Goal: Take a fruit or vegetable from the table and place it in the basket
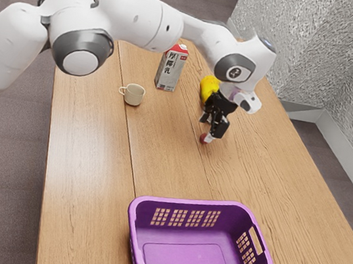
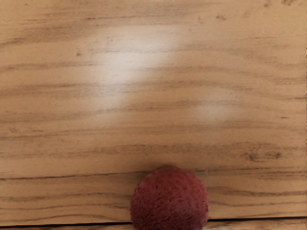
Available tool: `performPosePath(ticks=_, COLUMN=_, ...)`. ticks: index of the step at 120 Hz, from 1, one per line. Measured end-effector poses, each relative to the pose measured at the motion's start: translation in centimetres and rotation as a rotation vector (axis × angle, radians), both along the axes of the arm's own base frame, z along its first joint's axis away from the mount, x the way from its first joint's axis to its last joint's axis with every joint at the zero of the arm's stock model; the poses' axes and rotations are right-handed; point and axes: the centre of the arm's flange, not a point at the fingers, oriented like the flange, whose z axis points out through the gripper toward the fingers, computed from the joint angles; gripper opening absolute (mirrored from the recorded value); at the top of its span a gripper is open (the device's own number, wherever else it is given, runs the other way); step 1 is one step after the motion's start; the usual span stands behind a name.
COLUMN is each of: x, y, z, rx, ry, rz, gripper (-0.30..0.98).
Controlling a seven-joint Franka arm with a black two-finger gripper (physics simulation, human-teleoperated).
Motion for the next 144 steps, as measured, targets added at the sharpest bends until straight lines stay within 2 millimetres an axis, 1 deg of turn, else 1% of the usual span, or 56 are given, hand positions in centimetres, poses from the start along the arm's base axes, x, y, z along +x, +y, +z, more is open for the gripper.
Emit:
performPosePath(ticks=25, x=0.3, y=-0.2, z=-1.4, rx=-0.023, ry=0.014, rz=-0.01, gripper=0.69)
performPosePath(ticks=53, x=0.4, y=-0.4, z=-2.4, rx=-0.036, ry=0.026, rz=-0.023, gripper=0.67)
performPosePath(ticks=60, x=0.4, y=-0.3, z=-2.5, rx=-0.039, ry=0.027, rz=-0.024, gripper=0.61)
performPosePath(ticks=82, x=0.4, y=-0.1, z=-2.1, rx=-0.042, ry=0.023, rz=-0.031, gripper=0.28)
performPosePath(ticks=89, x=0.4, y=-0.1, z=-2.1, rx=-0.043, ry=0.024, rz=-0.034, gripper=0.21)
performPosePath(ticks=101, x=0.3, y=-0.1, z=-2.1, rx=-0.043, ry=0.026, rz=-0.037, gripper=0.17)
performPosePath(ticks=122, x=0.4, y=-0.3, z=-2.1, rx=-0.042, ry=0.027, rz=-0.042, gripper=0.16)
performPosePath(ticks=127, x=0.4, y=-0.4, z=-1.9, rx=-0.041, ry=0.024, rz=-0.044, gripper=0.16)
performPosePath(ticks=134, x=0.7, y=-0.7, z=-0.8, rx=-0.038, ry=0.003, rz=-0.052, gripper=0.16)
performPosePath(ticks=144, x=1.1, y=-1.1, z=2.8, rx=-0.028, ry=-0.048, rz=-0.067, gripper=0.15)
